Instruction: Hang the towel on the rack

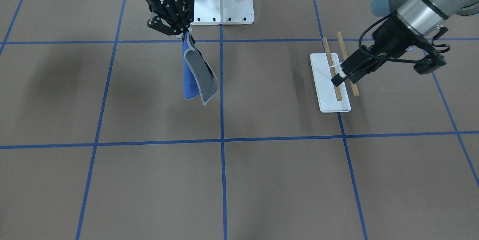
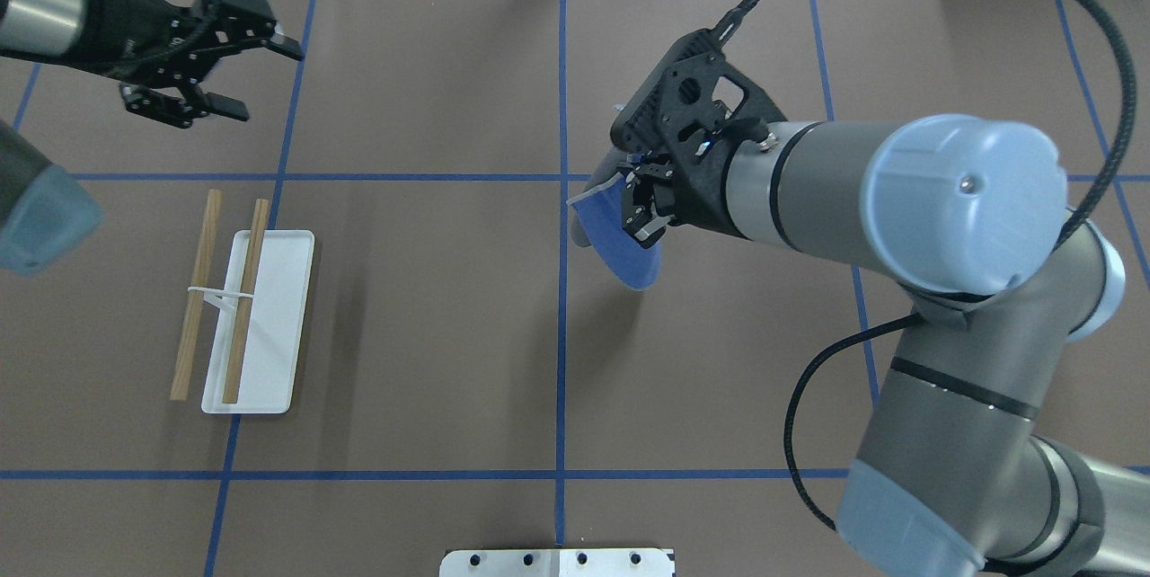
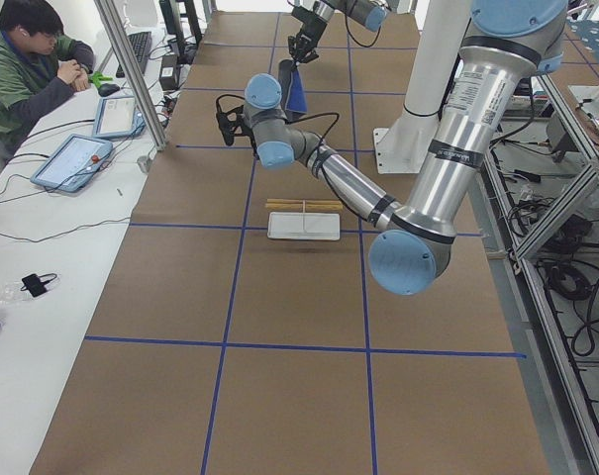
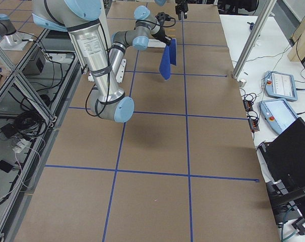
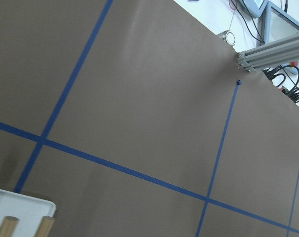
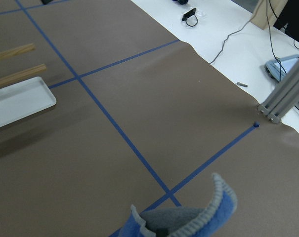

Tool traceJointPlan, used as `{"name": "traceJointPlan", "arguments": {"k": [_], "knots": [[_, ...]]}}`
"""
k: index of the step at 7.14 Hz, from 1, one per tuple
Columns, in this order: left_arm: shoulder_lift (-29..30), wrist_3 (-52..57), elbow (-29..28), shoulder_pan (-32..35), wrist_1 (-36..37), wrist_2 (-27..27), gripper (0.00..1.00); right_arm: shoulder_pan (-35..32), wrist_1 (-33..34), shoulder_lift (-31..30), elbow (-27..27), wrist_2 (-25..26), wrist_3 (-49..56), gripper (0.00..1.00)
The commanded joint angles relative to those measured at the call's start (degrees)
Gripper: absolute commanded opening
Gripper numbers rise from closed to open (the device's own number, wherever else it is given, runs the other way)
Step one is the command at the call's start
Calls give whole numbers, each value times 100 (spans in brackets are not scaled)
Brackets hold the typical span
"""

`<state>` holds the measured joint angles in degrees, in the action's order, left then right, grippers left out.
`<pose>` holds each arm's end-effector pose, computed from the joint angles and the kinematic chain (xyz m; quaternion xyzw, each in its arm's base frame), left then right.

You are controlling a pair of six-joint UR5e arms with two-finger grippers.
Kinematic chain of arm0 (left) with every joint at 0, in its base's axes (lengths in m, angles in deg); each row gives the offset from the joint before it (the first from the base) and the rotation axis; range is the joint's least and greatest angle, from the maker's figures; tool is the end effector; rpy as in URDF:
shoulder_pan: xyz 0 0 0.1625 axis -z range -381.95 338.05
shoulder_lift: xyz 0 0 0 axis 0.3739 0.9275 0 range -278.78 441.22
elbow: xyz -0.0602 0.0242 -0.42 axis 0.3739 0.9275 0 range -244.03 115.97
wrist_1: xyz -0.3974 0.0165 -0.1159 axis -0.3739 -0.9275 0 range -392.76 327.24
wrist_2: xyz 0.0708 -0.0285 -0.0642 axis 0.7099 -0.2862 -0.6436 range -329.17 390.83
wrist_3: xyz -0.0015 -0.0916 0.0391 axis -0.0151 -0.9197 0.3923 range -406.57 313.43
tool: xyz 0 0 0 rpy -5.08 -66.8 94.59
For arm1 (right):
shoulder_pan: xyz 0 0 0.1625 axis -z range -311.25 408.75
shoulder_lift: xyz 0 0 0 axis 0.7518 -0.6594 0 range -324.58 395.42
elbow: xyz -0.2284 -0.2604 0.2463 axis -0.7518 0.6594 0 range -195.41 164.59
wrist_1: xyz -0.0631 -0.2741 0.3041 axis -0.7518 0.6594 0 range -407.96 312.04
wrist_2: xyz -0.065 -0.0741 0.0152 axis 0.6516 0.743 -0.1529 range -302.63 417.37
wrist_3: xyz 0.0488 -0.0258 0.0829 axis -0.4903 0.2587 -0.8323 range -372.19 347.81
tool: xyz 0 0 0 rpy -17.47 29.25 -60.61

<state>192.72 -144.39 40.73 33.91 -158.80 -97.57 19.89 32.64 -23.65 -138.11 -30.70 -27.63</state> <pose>0.2645 -0.5174 0.2546 -0.0157 0.6170 -0.2375 0.7501 -0.3869 -0.3692 0.1093 0.4753 -0.3580 -0.3028 0.7445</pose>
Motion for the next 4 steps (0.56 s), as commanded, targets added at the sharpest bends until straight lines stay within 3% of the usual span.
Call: {"name": "traceJointPlan", "arguments": {"k": [1,4], "knots": [[459,-832,-52,-741,27,614,99,353,596,615,341,421,340,0],[934,-1529,-157,-1313,27,1028,98,381,563,941,817,563,332,0]]}}
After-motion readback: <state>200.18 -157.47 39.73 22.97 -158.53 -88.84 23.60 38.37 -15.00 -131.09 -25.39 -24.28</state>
